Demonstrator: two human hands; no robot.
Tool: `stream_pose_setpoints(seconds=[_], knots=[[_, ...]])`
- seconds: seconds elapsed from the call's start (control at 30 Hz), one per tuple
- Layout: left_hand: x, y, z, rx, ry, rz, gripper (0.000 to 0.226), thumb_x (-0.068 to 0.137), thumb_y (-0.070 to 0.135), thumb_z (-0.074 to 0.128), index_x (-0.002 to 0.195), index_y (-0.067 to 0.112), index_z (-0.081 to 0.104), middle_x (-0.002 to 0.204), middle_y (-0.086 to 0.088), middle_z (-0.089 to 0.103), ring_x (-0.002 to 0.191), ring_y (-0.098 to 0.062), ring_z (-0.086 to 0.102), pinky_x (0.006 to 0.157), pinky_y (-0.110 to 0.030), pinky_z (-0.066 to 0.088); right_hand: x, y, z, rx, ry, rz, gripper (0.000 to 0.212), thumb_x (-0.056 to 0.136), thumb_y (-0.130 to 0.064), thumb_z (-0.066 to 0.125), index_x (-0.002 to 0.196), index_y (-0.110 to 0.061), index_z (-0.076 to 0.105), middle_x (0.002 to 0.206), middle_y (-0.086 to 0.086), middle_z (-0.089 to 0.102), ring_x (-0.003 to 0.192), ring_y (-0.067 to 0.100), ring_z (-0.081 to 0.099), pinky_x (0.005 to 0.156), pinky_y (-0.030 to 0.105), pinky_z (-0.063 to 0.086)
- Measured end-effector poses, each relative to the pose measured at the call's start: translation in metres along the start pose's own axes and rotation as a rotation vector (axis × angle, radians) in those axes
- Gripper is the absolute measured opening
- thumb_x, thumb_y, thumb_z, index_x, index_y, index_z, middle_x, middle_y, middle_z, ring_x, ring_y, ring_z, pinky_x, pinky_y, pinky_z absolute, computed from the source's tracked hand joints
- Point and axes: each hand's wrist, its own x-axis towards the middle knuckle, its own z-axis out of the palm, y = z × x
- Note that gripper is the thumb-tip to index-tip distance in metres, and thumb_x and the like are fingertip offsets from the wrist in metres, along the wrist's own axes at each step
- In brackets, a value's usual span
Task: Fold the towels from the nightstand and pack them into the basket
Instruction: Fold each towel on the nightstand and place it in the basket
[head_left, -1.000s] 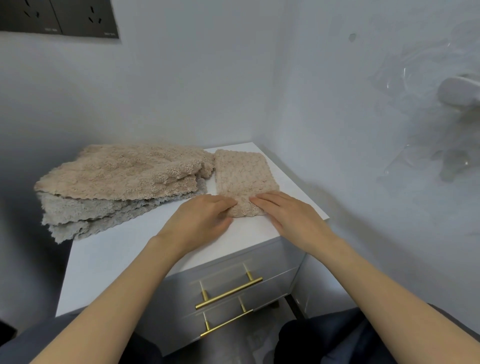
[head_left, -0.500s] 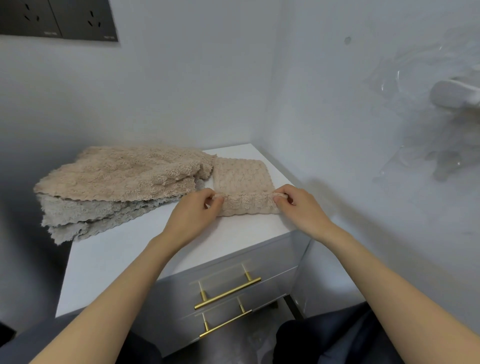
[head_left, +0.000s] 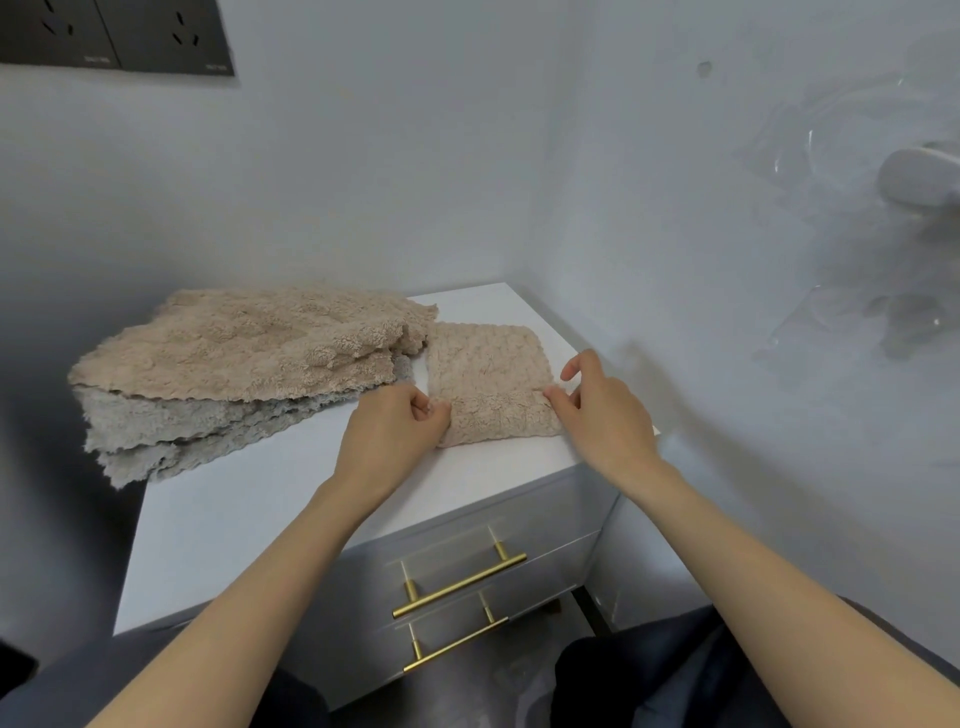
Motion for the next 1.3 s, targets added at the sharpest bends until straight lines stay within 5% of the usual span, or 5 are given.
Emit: stream_pose_setpoints(seconds=[0.23,0.37,0.53,1.0,1.3], knots=[[0.001,0.0,0.001,0.005,-0.009,-0.01,0.022,0.088,0.031,0.06,0.078,0.011,0.062,0.068,0.001,0.063,0.069,-0.016,0.059,0.057,-0.026,0.04,-0.014,-0.026,-0.003,-0.145,0.265,-0.333,0.023,0.096,-0.016,0.05,0.116,-0.011,0.059,0.117,0.005,0.06,0.108,0.025,0.052,0.089,0.035,0.039],[0.002,0.001,0.001,0.001,-0.017,-0.014,0.022,0.087,0.032,0.061,0.079,0.011,0.062,0.066,0.003,0.061,0.069,-0.016,0.058,0.057,-0.027,0.038,-0.032,-0.04,0.011,-0.17,0.013,-0.518,0.04,0.1,-0.01,0.043,0.14,-0.009,0.047,0.145,0.005,0.046,0.139,0.023,0.036,0.12,0.033,0.012],[0.002,0.001,0.0,-0.011,-0.028,-0.022,0.021,0.087,0.032,0.061,0.077,0.014,0.06,0.063,0.008,0.057,0.063,-0.008,0.052,0.053,-0.022,0.033,-0.038,-0.042,0.028,-0.287,-0.165,-0.571,0.053,0.103,-0.012,0.027,0.153,-0.012,0.01,0.161,0.001,0.007,0.148,0.014,-0.002,0.115,0.024,-0.013],[-0.004,0.002,0.002,0.093,0.03,0.038,0.018,0.09,0.03,0.057,0.087,0.012,0.054,0.08,0.002,0.059,0.078,-0.019,0.056,0.063,-0.031,0.04,-0.036,-0.005,0.01,-0.357,-0.204,-0.376,0.056,0.105,-0.036,0.018,0.153,-0.012,0.003,0.161,0.002,0.001,0.148,0.012,0.0,0.114,0.021,-0.008],[-0.009,0.002,-0.008,0.224,-0.047,0.6,0.029,0.09,0.0,0.056,0.112,0.011,0.07,0.111,-0.001,0.066,0.104,-0.022,0.054,0.09,-0.029,0.043,-0.019,0.006,0.008,-0.457,-0.148,-0.46,0.052,0.106,-0.03,0.023,0.153,-0.014,0.01,0.16,0.002,0.014,0.146,0.014,0.019,0.117,0.026,0.007]])
